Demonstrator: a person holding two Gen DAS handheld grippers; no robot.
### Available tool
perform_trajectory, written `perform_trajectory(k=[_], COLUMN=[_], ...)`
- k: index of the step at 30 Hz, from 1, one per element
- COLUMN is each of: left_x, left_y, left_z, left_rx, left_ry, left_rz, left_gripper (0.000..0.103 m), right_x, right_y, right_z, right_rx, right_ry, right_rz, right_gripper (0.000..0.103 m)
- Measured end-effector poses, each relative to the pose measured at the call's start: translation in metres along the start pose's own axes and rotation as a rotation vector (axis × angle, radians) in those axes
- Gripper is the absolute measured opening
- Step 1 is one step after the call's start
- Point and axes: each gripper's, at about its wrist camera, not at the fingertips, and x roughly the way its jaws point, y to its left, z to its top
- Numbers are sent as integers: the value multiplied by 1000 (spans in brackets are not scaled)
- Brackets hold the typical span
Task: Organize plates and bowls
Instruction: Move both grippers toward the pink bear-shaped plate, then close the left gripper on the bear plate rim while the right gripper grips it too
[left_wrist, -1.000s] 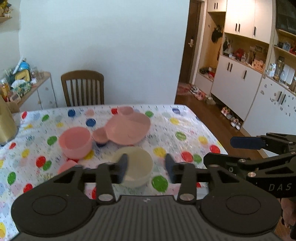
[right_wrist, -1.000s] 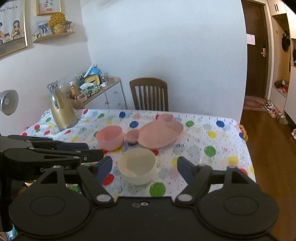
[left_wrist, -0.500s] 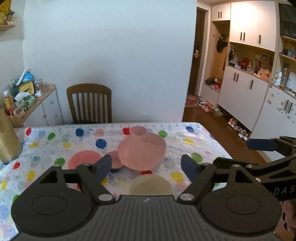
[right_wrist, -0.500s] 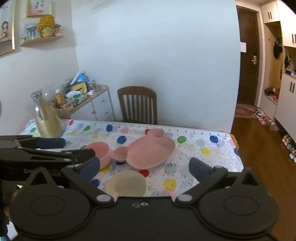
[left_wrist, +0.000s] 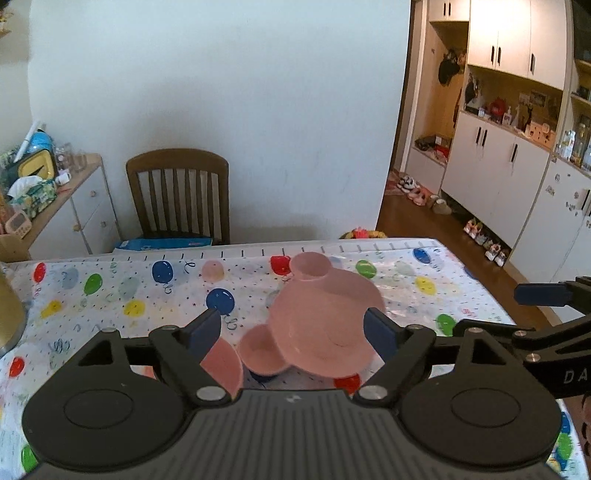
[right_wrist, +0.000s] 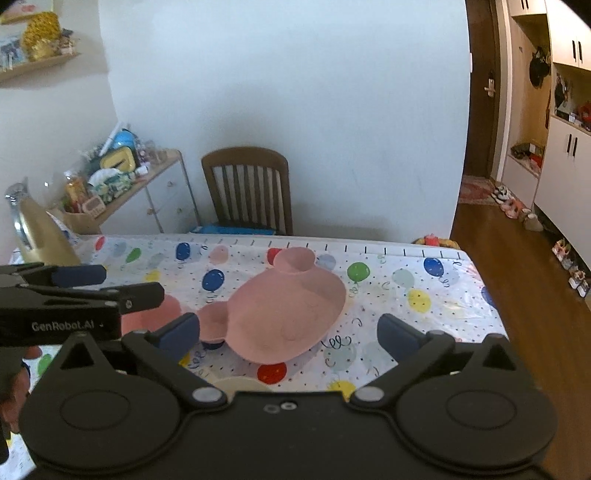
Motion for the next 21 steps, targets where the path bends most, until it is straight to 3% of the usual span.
perform_trajectory(k=[14,21], left_x=[123,177], left_y=[44,43], left_z=[21,26], left_rx=[17,5], left_ry=[162,276], left_rz=[-50,-82], left_gripper=[85,85], right_x=[113,155], right_y=[-19,-32], right_z=[6,3], right_rx=[112,165], right_ry=[195,281], right_rz=[-70,-88], right_gripper=[98,86])
